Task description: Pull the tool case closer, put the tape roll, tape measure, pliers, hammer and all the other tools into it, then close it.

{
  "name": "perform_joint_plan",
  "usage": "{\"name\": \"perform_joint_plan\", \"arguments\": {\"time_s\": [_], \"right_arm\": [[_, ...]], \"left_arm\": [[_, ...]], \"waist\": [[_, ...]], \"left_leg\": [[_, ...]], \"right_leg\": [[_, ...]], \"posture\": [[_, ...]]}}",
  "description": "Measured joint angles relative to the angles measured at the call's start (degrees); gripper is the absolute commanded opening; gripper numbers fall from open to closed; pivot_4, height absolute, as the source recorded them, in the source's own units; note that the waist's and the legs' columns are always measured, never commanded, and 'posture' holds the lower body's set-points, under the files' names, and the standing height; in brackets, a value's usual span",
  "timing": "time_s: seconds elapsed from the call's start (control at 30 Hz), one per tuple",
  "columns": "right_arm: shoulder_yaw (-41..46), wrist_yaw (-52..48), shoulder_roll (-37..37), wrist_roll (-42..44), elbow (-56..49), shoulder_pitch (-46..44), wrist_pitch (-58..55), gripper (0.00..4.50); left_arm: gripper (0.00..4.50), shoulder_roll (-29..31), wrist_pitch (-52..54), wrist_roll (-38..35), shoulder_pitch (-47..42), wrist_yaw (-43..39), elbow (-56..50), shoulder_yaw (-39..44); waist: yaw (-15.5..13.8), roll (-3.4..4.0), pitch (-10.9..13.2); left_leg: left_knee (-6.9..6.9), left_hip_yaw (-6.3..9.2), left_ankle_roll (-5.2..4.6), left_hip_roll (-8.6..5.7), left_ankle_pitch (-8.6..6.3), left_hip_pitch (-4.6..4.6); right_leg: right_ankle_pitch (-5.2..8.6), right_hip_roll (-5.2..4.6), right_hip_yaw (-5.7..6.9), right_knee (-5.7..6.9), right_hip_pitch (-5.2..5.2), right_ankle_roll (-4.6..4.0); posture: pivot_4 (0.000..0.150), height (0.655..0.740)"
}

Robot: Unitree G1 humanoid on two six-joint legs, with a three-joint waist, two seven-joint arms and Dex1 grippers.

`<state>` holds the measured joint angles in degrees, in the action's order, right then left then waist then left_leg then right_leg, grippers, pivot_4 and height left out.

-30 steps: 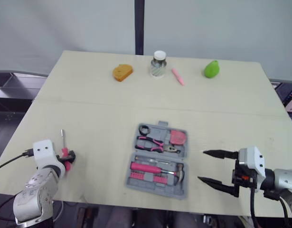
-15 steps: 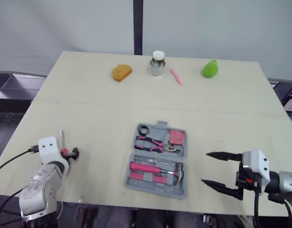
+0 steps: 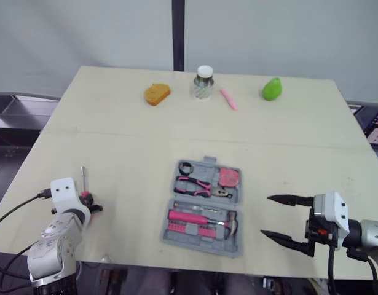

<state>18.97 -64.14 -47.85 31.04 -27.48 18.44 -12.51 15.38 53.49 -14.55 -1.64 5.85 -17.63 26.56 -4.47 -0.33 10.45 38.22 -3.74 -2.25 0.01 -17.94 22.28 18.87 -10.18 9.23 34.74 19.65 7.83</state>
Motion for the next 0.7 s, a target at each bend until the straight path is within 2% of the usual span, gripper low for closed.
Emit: {"name": "perform_joint_plan", "arguments": {"time_s": [0.17, 0.27, 0.47, 0.7], "right_arm": [[-0.06, 0.13, 0.01, -0.57, 0.71, -0.26, 0.01, 4.5], [-0.41, 0.14, 0.07, -0.87, 1.33, -1.67, 0.13, 4.5], [-1.55, 0.14, 0.64, -2.07, 3.67, -4.69, 1.27, 4.5], [-3.05, 0.13, 1.21, -3.09, 5.52, -6.12, 2.15, 4.5]], "left_arm": [[0.6, 2.43, 1.13, 0.03, -0.04, -1.11, -0.01, -0.04], [0.6, 7.9, 1.55, -0.12, -0.57, -4.67, 0.0, -0.36], [0.6, 20.93, -1.18, -1.39, -4.45, -17.58, 0.47, -3.77], [0.6, 29.32, -5.21, -5.96, -7.28, -35.18, 0.62, -10.07]], "waist": [[0.05, -0.01, 0.01], [0.06, -0.01, 0.01], [-0.01, 0.01, 0.01], [0.59, 0.09, 0.06]], "left_leg": [[0.0, 0.0, 0.0, 0.02, 0.0, 0.01], [0.0, 0.0, 0.01, 0.02, 0.0, 0.02], [-0.01, 0.0, 0.01, -0.04, 0.0, 0.03], [-0.05, -0.04, 0.0, -0.02, 0.01, 0.02]], "right_leg": [[0.0, 0.03, 0.0, 0.0, 0.02, 0.0], [0.0, 0.04, 0.02, 0.01, 0.05, 0.0], [0.0, 0.02, 0.02, 0.02, 0.07, 0.0], [0.0, 0.07, 0.06, 0.03, 0.1, 0.0]], "posture": [[0.15, 0.695], [0.15, 0.695], [0.15, 0.695], [0.15, 0.695]]}}
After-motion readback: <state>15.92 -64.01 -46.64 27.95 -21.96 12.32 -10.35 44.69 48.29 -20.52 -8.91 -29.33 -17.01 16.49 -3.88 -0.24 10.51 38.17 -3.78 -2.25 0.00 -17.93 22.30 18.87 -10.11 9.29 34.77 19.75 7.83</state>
